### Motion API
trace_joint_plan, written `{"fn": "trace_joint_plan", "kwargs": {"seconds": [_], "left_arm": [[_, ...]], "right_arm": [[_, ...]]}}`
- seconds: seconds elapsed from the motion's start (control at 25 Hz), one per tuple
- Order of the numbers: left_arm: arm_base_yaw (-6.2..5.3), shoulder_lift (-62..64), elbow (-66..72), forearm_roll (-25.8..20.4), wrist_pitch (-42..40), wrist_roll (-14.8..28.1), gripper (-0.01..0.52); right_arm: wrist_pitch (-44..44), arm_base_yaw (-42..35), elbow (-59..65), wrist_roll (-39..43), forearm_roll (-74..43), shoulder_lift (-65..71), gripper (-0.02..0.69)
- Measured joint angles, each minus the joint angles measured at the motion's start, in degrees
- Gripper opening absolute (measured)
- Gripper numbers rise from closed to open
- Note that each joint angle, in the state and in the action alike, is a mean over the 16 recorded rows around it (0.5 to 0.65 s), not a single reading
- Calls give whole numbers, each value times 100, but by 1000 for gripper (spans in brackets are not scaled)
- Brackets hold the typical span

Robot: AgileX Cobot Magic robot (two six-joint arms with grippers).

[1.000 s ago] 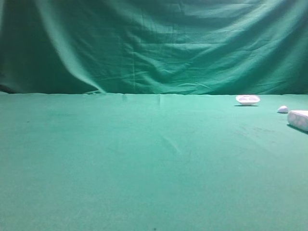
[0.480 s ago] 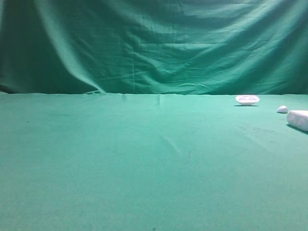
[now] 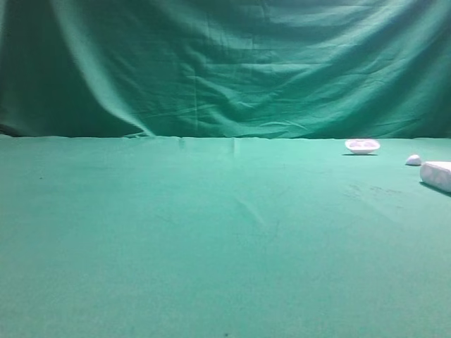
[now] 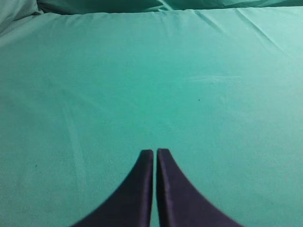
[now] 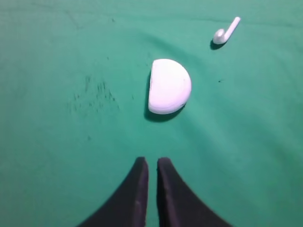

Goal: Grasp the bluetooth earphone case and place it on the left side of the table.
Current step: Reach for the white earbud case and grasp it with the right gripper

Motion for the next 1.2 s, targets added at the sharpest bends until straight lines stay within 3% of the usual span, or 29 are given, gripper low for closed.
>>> {"fn": "trace_joint_plan", "kwargs": {"seconds": [0.28,0.52,0.72,1.2], "left_arm": [[0,0,0,0,0,0,0],[0,0,0,0,0,0,0],[0,0,0,0,0,0,0],[0,0,0,0,0,0,0]], "right_arm": [[-234,63,-481,-2,-91,1396,485],[-517,63,-715,-2,-181,2188,605],[-689,63,-808,-1,-295,2563,577],[-713,125,-1003,114,-526,2792,377]]}}
